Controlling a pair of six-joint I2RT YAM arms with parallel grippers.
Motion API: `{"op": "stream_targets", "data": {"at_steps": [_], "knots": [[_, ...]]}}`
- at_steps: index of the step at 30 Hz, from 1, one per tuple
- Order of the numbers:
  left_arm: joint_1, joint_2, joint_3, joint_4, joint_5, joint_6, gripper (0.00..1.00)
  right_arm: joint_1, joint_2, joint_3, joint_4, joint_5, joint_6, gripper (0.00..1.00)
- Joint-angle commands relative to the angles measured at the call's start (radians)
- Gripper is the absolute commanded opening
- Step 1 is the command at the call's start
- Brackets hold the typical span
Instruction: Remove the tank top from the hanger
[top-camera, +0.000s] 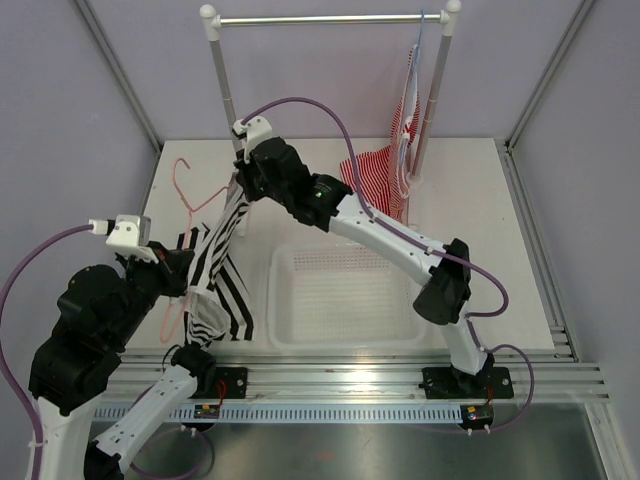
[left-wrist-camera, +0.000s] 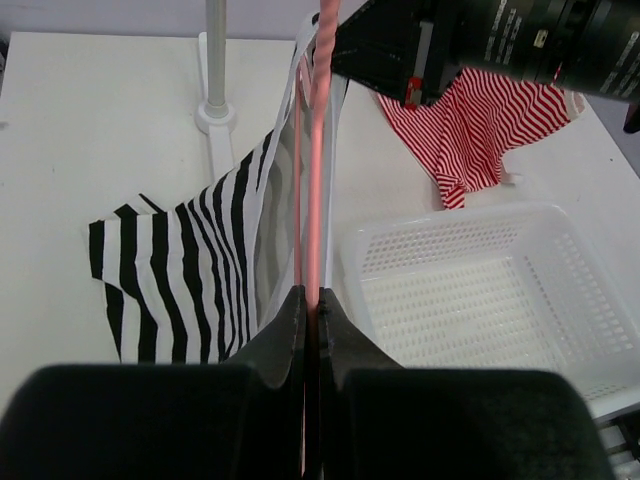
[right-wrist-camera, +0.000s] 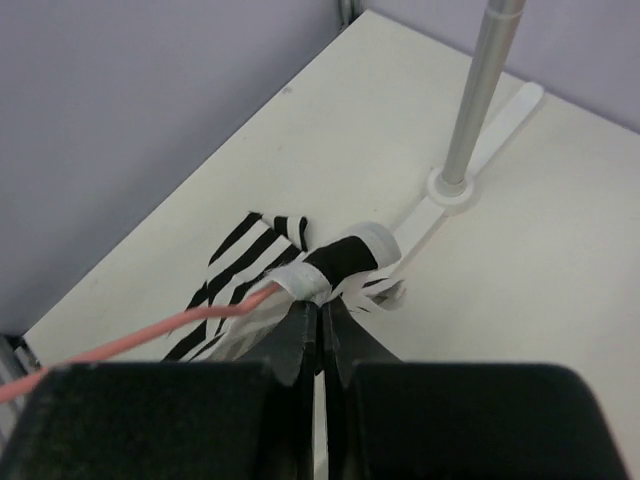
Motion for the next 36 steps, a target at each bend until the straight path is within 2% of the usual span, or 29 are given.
{"op": "stream_targets", "data": {"at_steps": [1, 2, 6, 12, 15, 18, 21, 24, 27, 29, 33, 35, 36], "knots": [[0.002, -0.01, 0.036, -0.004, -0.014, 0.032, 0.0, -0.03, 0.074, 0.19, -0.091, 0.15, -0.065, 0.0], [0.002, -0.012, 0.05, -0.012, -0.016, 0.033, 0.0, -0.038, 0.121, 0.229, -0.149, 0.155, -0.072, 0.0], [0.002, -0.022, 0.072, -0.055, -0.046, 0.052, 0.0, -0.072, 0.181, 0.327, -0.199, 0.13, -0.073, 0.0], [0.002, -0.071, 0.104, -0.061, -0.01, 0.063, 0.0, -0.119, 0.215, 0.346, -0.216, 0.058, -0.05, 0.0], [0.001, -0.096, 0.118, -0.053, 0.004, 0.061, 0.0, -0.131, 0.209, 0.32, -0.208, -0.011, -0.04, 0.0], [0.002, -0.12, 0.081, 0.023, 0.007, 0.05, 0.0, -0.131, 0.168, 0.234, -0.152, -0.2, -0.031, 0.0], [0.002, -0.136, 0.023, 0.153, 0.007, 0.035, 0.0, -0.133, 0.073, 0.074, -0.023, -0.284, 0.012, 0.0], [0.002, -0.162, -0.086, 0.383, -0.002, 0.041, 0.0, -0.133, -0.007, -0.02, 0.059, -0.345, 0.068, 0.0], [0.001, -0.142, -0.187, 0.694, -0.003, 0.078, 0.0, -0.133, -0.05, -0.056, 0.095, -0.438, 0.114, 0.0], [0.002, -0.073, -0.209, 0.788, -0.005, 0.116, 0.0, -0.128, -0.082, -0.074, 0.124, -0.478, 0.145, 0.0], [0.002, 0.046, -0.22, 1.058, -0.093, 0.225, 0.0, -0.081, -0.102, -0.093, 0.125, -0.456, 0.118, 0.0], [0.002, 0.127, -0.177, 1.089, -0.166, 0.28, 0.0, -0.058, -0.087, -0.094, 0.112, -0.427, 0.11, 0.0], [0.002, 0.154, -0.081, 1.039, -0.207, 0.286, 0.0, -0.056, -0.078, -0.096, 0.109, -0.399, 0.112, 0.0]]}}
